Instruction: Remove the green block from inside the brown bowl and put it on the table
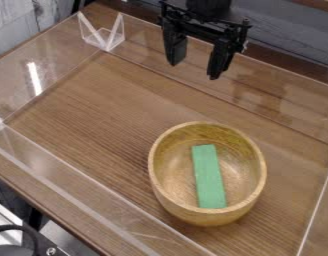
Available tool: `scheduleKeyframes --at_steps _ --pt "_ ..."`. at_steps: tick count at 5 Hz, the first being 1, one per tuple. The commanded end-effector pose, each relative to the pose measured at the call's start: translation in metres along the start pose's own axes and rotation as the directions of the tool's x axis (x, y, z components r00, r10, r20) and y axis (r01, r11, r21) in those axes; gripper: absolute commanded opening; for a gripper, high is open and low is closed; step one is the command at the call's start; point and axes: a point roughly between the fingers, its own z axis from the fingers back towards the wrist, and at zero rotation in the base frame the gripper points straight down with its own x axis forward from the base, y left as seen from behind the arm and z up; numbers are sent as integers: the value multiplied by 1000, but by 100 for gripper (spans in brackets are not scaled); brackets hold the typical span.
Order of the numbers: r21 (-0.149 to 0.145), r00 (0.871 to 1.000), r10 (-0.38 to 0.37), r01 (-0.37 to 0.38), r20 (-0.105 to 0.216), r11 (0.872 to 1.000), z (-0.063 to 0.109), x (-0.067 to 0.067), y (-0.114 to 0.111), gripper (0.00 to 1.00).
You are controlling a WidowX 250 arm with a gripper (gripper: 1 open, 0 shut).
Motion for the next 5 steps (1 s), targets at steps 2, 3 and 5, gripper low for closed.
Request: scheduleKeyframes --at_steps 2,3,5 --pt "-68 983 182 -183 -28 981 -33 -54 -32 100" --pt "-93 976 216 -215 -5 972 -40 -62 -50 100" --pt "-152 958 284 -275 41 949 -64 -65 -71 100"
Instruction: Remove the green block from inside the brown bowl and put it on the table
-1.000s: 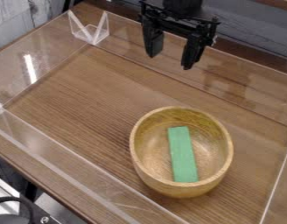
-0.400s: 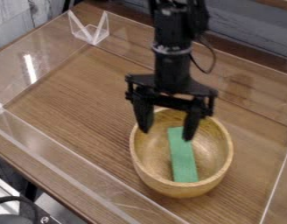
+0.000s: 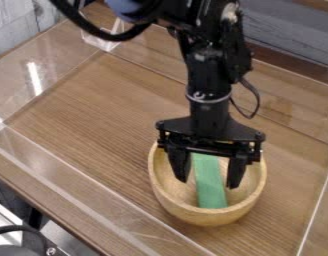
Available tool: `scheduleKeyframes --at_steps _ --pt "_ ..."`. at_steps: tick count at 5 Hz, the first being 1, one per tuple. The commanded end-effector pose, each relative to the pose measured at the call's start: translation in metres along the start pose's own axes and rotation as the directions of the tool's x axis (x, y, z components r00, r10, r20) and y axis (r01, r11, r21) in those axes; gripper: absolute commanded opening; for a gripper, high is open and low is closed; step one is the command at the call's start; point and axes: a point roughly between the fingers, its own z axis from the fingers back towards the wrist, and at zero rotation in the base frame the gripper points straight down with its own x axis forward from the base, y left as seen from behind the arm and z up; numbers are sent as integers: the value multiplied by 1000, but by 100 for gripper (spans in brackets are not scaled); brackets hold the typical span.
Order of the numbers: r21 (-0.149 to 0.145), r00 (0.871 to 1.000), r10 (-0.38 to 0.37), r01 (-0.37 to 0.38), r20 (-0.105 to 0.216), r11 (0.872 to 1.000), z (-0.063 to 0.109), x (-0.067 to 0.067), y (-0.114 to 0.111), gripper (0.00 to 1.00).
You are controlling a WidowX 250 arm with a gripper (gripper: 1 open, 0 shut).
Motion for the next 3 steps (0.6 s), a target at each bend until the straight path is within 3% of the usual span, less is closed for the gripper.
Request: scheduleKeyframes --at_steps 1,3 --pt "-43 999 17 -15 46 999 2 2 -6 100" --pt "-67 998 35 -32 45 997 -4 4 -8 100"
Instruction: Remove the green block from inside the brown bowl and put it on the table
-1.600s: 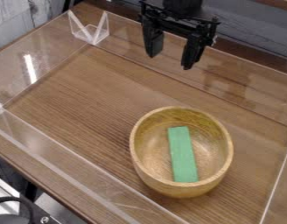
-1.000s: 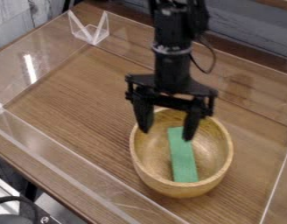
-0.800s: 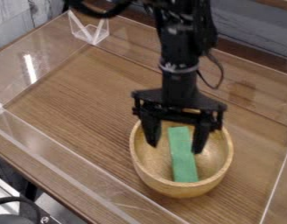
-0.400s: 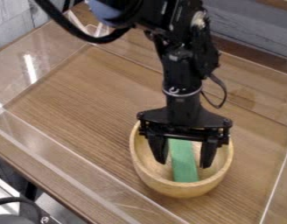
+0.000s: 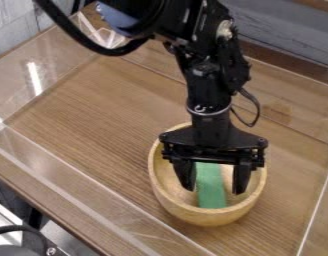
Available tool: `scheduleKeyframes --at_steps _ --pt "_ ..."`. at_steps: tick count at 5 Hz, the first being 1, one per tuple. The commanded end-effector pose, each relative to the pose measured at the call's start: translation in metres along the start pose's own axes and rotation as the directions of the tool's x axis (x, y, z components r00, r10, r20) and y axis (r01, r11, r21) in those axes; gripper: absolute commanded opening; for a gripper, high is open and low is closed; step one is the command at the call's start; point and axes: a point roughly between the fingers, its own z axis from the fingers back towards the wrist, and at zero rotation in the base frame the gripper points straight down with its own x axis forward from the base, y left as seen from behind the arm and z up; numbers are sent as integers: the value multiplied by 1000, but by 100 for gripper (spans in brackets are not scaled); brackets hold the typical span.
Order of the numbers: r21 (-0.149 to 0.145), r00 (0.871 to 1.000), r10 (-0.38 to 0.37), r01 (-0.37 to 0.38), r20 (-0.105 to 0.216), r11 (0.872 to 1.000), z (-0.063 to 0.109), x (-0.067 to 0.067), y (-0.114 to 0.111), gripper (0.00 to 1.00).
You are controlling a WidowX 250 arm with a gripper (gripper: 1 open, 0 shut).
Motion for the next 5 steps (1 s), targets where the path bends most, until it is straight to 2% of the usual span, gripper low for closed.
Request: scheduleKeyframes --at_steps 1,5 --pt "-22 1000 -1 1 15 1000 3 4 -3 100" --pt "-44 1000 14 -13 3 999 -4 8 0 100"
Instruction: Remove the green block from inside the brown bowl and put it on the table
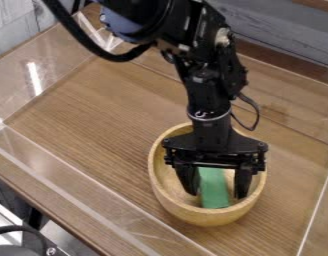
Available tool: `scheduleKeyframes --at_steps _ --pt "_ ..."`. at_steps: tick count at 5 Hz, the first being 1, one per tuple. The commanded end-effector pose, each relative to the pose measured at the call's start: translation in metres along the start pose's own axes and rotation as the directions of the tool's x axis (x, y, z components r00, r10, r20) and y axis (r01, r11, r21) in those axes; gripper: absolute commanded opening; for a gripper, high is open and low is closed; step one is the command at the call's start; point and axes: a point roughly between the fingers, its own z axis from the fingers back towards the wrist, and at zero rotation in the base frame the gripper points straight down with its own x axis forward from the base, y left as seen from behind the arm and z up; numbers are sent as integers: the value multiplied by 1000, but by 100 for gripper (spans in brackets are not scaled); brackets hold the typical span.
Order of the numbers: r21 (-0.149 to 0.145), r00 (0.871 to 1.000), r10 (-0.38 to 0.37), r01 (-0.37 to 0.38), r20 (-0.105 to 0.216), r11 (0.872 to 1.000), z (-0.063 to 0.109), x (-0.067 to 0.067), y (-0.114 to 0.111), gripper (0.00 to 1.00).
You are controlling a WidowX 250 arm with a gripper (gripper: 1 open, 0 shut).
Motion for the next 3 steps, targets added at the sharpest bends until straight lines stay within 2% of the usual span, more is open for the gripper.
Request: scheduleKeyframes --at_steps 1,2,3 --pt "-18 1000 8 -7 17 1000 3 4 -1 100" --pt "-22 1000 10 -10 14 1000 1 4 -1 0" --pt "-21 1000 0 0 3 1000 6 2 -2 0"
